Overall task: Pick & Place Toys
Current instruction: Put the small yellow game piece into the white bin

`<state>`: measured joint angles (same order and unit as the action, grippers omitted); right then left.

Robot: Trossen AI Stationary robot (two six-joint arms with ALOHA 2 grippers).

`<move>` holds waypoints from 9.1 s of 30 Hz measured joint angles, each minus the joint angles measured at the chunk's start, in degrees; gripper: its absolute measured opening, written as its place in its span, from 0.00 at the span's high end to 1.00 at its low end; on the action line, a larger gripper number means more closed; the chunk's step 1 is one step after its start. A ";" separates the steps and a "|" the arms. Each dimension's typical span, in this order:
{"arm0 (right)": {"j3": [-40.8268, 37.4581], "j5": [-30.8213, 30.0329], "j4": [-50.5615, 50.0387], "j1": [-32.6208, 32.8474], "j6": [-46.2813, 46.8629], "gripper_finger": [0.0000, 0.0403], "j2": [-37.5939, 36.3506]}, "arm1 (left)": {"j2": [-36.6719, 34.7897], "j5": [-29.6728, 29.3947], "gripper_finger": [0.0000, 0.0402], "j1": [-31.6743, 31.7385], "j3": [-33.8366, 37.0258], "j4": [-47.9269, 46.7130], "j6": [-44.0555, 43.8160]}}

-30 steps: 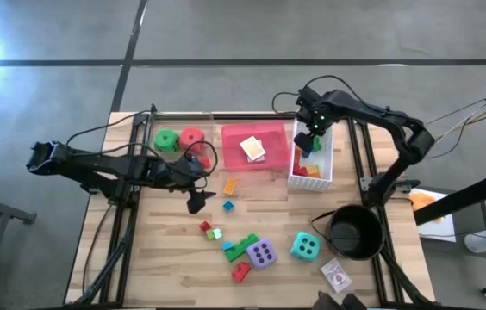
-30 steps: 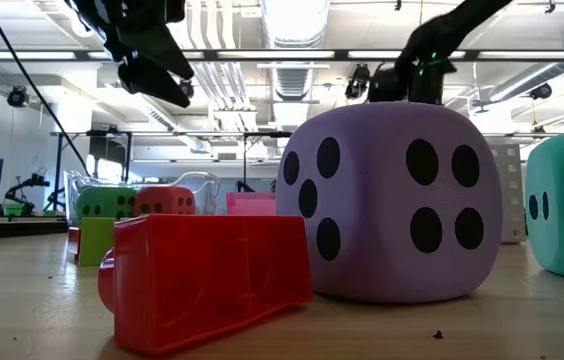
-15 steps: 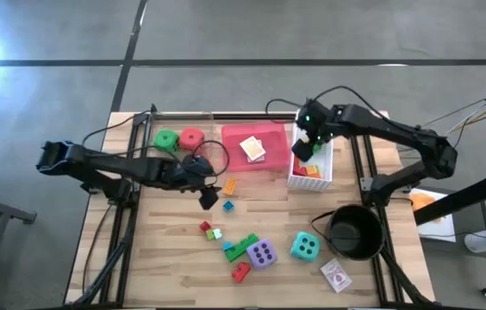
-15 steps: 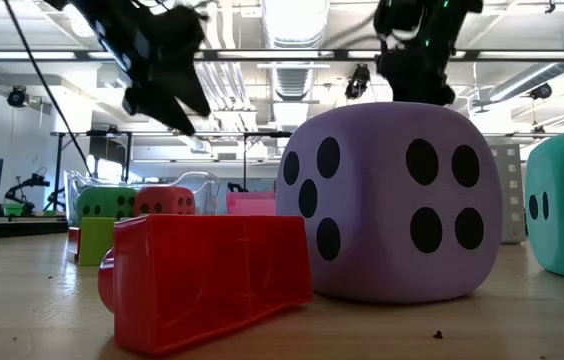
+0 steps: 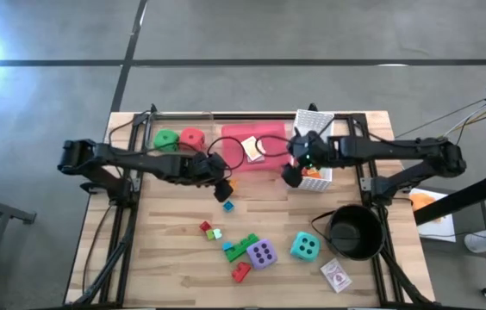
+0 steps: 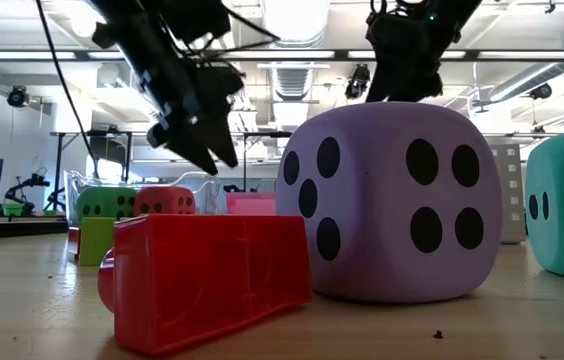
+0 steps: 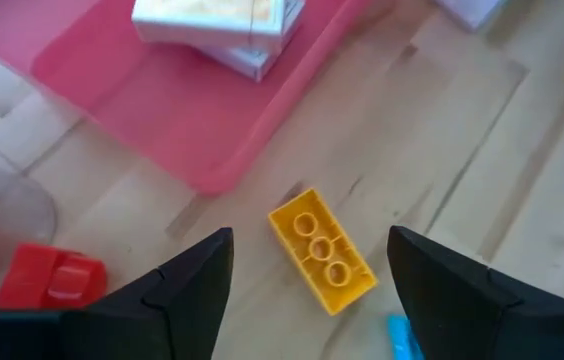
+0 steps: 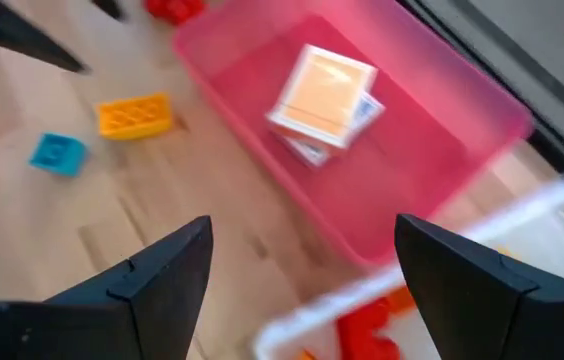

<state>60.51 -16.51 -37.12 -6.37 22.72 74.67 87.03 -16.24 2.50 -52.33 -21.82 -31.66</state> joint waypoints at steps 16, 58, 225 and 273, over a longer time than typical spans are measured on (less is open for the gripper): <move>-9.28 -0.15 21.66 4.96 0.02 0.24 0.00 | 10.50 2.36 0.34 0.73 -4.95 0.77 -2.40; -8.26 -0.04 22.92 4.98 -2.98 0.24 0.02 | 17.54 -1.15 0.34 -2.94 -2.46 5.68 -14.84; -6.40 9.14 -7.86 -22.54 10.08 0.79 -1.76 | -32.64 -2.22 0.09 -12.85 11.73 6.97 22.47; 6.17 12.66 -13.09 -32.31 3.85 0.79 21.92 | -32.53 -2.20 0.09 -12.85 11.73 6.99 19.61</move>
<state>66.67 -3.86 -50.22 -38.68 26.57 96.60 54.50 -18.44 -10.35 -40.60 -14.83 -12.05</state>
